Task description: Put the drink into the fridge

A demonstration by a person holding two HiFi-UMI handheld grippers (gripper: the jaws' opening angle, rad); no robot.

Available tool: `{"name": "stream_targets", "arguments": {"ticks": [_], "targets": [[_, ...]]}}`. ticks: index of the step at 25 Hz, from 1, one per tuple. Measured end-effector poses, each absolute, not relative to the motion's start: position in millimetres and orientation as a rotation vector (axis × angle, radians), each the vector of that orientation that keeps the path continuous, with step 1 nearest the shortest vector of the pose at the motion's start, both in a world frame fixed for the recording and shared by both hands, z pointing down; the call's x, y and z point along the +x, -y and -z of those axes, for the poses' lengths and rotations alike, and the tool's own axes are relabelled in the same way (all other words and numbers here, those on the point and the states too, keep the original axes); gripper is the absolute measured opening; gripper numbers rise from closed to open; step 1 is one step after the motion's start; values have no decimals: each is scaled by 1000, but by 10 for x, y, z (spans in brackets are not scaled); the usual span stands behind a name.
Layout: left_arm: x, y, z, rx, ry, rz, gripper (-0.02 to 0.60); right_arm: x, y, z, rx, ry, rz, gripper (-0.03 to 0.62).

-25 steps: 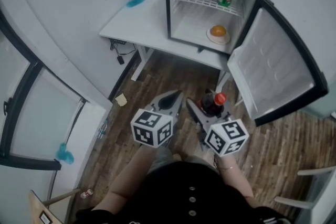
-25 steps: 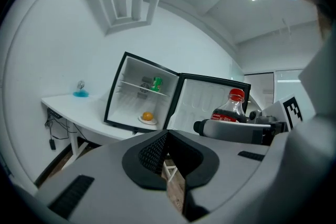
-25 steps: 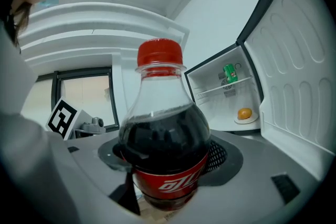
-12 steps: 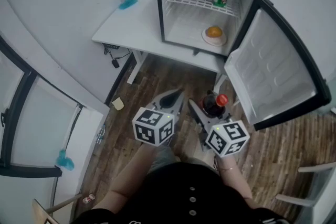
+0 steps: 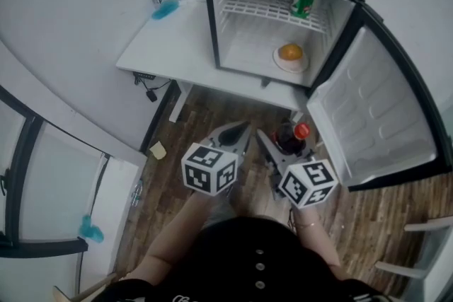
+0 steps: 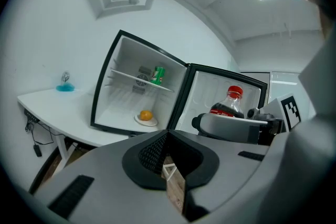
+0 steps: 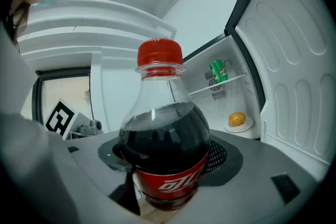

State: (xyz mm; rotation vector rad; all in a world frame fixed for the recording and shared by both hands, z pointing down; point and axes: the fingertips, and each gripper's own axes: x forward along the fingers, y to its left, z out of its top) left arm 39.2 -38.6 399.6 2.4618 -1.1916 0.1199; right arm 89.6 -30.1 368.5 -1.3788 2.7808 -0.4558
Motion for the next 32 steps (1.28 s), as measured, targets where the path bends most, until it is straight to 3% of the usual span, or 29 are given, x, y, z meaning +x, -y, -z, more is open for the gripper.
{"name": "stream_targets", "arguments": {"ticks": [19, 32], "targets": [[47, 1886, -3895, 2570, 1050, -177, 6, 569, 1776, -3609, -1570, -2677, 428, 325], [-11, 2342, -3975, 2601, 967, -204, 6, 513, 2229, -3715, -1662, -2605, 451, 324]]}}
